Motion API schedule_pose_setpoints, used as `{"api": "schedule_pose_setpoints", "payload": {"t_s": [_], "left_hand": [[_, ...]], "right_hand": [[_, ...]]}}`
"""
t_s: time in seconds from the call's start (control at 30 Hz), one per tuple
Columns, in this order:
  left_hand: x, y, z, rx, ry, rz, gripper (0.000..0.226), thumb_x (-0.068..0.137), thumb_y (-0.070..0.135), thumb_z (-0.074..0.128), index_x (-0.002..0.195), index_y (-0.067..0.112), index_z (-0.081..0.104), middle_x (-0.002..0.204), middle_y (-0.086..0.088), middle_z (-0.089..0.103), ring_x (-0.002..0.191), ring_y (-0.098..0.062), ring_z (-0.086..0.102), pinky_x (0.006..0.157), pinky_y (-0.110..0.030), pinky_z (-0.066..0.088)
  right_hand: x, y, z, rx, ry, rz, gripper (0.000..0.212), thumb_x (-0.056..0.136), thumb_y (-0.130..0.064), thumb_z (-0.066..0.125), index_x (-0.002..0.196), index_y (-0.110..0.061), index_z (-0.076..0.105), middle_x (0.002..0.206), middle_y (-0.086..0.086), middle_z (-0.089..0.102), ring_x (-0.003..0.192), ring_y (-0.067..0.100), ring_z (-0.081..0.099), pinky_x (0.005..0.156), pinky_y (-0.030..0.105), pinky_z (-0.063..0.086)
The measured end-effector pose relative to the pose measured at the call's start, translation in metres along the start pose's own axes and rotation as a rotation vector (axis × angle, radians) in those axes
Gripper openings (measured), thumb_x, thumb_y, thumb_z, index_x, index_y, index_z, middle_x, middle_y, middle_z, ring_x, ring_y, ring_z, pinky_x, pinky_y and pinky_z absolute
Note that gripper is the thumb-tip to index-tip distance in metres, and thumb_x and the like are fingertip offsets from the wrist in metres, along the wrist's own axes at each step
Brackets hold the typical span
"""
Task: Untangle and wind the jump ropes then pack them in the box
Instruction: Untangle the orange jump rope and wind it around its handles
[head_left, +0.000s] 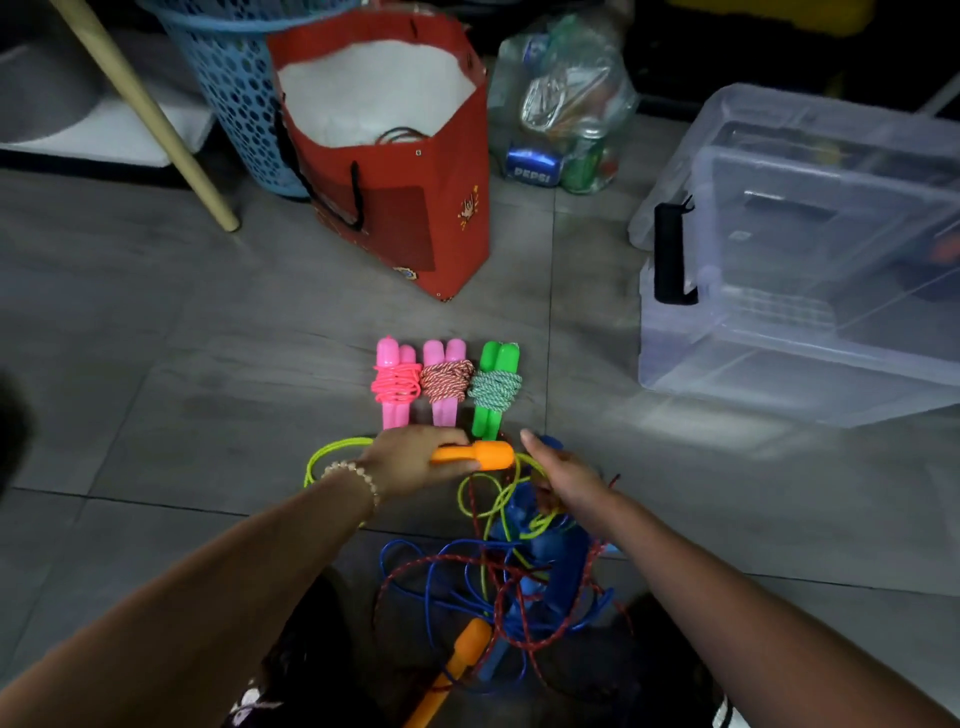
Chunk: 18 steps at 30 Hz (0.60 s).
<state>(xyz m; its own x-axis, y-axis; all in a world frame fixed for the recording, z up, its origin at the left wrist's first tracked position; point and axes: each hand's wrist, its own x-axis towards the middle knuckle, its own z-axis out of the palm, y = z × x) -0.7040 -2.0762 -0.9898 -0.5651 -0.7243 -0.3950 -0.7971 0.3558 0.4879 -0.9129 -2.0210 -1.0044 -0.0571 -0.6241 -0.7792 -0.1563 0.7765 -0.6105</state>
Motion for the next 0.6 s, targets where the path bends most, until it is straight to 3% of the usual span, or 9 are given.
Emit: {"api": "schedule_pose_setpoints", "payload": {"t_s": [0.07,0.1,0.2,0.27,0.37,0.43,0.47,0.53,0.6], "left_hand": [[-0.011,0.02,-0.023,-0.111,0.012,-0.003,0.028,0.088,0.053,0.055,0.1,0.029,0.062,0.088,0.005,0.061,0.082,-0.014,0.056,0.07,-0.024,0.036],[-0.015,0.03,-0.034,-0.178,0.018,0.015,0.024,0.088,0.053,0.055,0.089,0.03,0.062,0.08,0.005,0.058,0.075,-0.013,0.053,0.069,-0.025,0.036],[-0.032,0.06,-0.067,-0.268,0.006,0.031,0.046,0.084,0.068,0.045,0.068,0.027,0.058,0.07,0.003,0.058,0.07,-0.011,0.053,0.082,-0.034,0.042],[-0.053,0.083,-0.094,-0.228,-0.03,0.019,0.057,0.069,0.087,0.031,0.072,0.04,0.062,0.082,-0.005,0.065,0.074,-0.011,0.059,0.087,-0.038,0.041],[-0.095,0.131,-0.137,-0.312,-0.022,0.071,0.043,0.083,0.072,0.037,0.069,0.04,0.062,0.08,-0.011,0.063,0.07,-0.016,0.058,0.073,-0.03,0.045],[-0.124,0.166,-0.159,-0.427,0.074,0.103,0.034,0.096,0.049,0.04,0.077,0.03,0.061,0.084,-0.002,0.06,0.078,-0.013,0.053,0.08,-0.028,0.045],[-0.137,0.183,-0.168,-0.513,0.109,0.118,0.032,0.097,0.042,0.039,0.084,0.024,0.062,0.09,0.0,0.062,0.082,-0.012,0.055,0.087,-0.031,0.045],[-0.163,0.217,-0.181,-0.713,0.135,0.155,0.033,0.099,0.038,0.036,0.089,0.017,0.06,0.103,0.001,0.067,0.089,-0.014,0.063,0.093,-0.035,0.047],[-0.184,0.247,-0.191,-0.922,0.185,0.179,0.034,0.1,0.04,0.032,0.083,0.018,0.052,0.101,0.004,0.07,0.087,-0.016,0.068,0.084,-0.033,0.051]], "right_hand": [[-0.029,-0.015,-0.007,0.094,-0.022,-0.039,0.041,0.086,-0.062,0.047,0.082,-0.021,0.053,0.055,-0.005,0.043,0.045,0.008,0.039,0.048,0.022,0.034],[-0.044,-0.022,-0.013,0.139,-0.037,-0.068,0.041,0.087,-0.061,0.046,0.076,-0.022,0.048,0.047,-0.007,0.035,0.038,0.007,0.029,0.044,0.021,0.026],[-0.102,-0.049,-0.032,0.161,-0.108,-0.132,0.048,0.076,-0.068,0.045,0.072,-0.02,0.046,0.045,-0.006,0.036,0.036,0.008,0.023,0.043,0.022,0.023],[-0.143,-0.061,-0.045,0.144,-0.164,-0.201,0.054,0.074,-0.067,0.045,0.089,-0.016,0.054,0.052,-0.003,0.039,0.04,0.01,0.025,0.044,0.022,0.024],[-0.205,-0.074,-0.059,-0.002,-0.165,-0.333,0.068,0.075,-0.066,0.047,0.114,-0.01,0.055,0.068,-0.001,0.047,0.051,0.011,0.037,0.048,0.023,0.035],[-0.246,-0.081,-0.063,-0.064,-0.097,-0.42,0.062,0.074,-0.07,0.051,0.108,-0.019,0.062,0.092,-0.004,0.056,0.077,0.009,0.053,0.073,0.025,0.047],[-0.266,-0.084,-0.065,-0.084,-0.068,-0.476,0.056,0.074,-0.071,0.052,0.102,-0.024,0.063,0.101,-0.007,0.057,0.092,0.006,0.053,0.087,0.026,0.044],[-0.3,-0.087,-0.071,-0.141,-0.016,-0.581,0.052,0.076,-0.066,0.051,0.09,-0.017,0.062,0.098,-0.007,0.056,0.097,0.004,0.05,0.091,0.025,0.036],[-0.329,-0.086,-0.077,-0.164,0.037,-0.655,0.049,0.084,-0.055,0.055,0.086,-0.006,0.06,0.088,-0.006,0.056,0.088,0.003,0.051,0.086,0.021,0.036]]}}
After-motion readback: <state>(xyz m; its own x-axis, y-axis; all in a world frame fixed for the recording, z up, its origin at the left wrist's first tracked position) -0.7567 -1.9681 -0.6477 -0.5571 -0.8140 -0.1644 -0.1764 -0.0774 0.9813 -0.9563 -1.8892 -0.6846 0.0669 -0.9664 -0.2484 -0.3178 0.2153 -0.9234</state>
